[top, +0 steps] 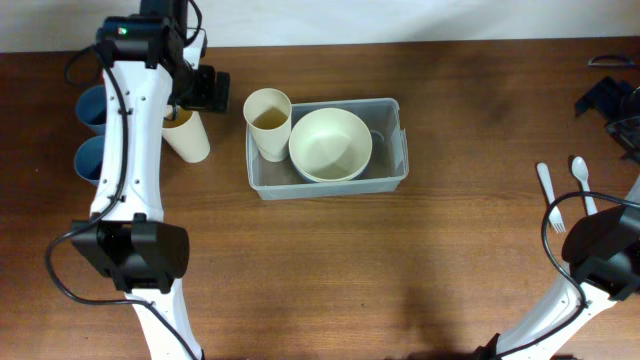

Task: Pack container
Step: 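Move the left gripper back to the second cream cup and grasp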

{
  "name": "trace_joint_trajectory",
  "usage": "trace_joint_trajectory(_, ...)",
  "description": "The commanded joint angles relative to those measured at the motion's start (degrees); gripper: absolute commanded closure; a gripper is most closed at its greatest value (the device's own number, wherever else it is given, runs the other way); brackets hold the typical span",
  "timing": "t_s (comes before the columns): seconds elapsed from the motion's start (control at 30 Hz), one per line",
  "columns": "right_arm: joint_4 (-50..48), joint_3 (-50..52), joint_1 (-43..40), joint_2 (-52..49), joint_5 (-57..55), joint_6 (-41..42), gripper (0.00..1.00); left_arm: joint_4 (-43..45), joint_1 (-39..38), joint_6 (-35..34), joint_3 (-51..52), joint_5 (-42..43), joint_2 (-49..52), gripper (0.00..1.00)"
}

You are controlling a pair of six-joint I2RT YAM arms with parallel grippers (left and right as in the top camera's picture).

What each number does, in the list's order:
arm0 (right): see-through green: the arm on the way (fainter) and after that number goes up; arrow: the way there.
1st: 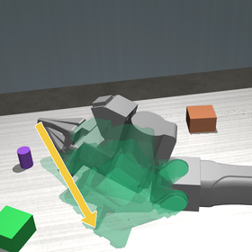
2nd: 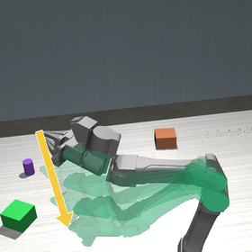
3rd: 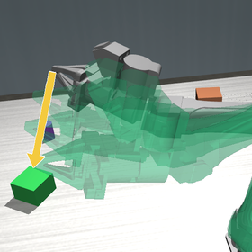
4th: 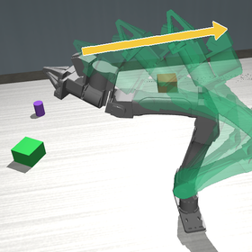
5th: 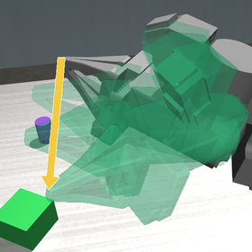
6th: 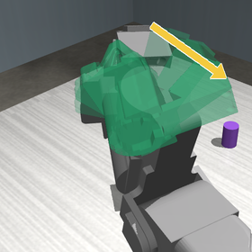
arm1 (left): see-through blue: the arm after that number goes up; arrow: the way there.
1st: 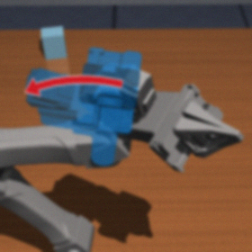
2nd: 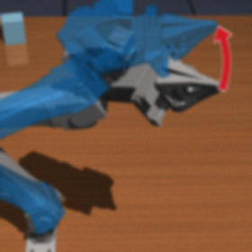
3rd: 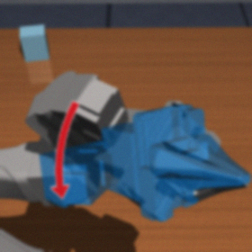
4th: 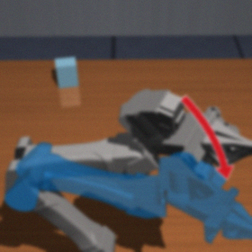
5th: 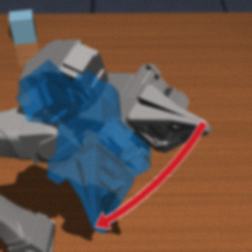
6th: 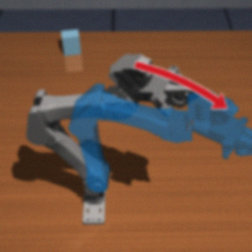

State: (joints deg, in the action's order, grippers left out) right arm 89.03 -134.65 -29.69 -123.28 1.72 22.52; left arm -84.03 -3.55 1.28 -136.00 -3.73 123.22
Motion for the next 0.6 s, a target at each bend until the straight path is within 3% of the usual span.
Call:
trace_joint_trajectory(0.0,-0.09,0.37,0.13,0.02,-0.26,0.5,0.01,1.88,1.38,1.09,2.34,-0.61,-0.28,0.0)
trace_joint_trajectory(0.57,-0.09,0.37,0.13,0.02,-0.26,0.5,0.01,5.64,5.09,5.75,8.26,4.37,-0.07,0.05)
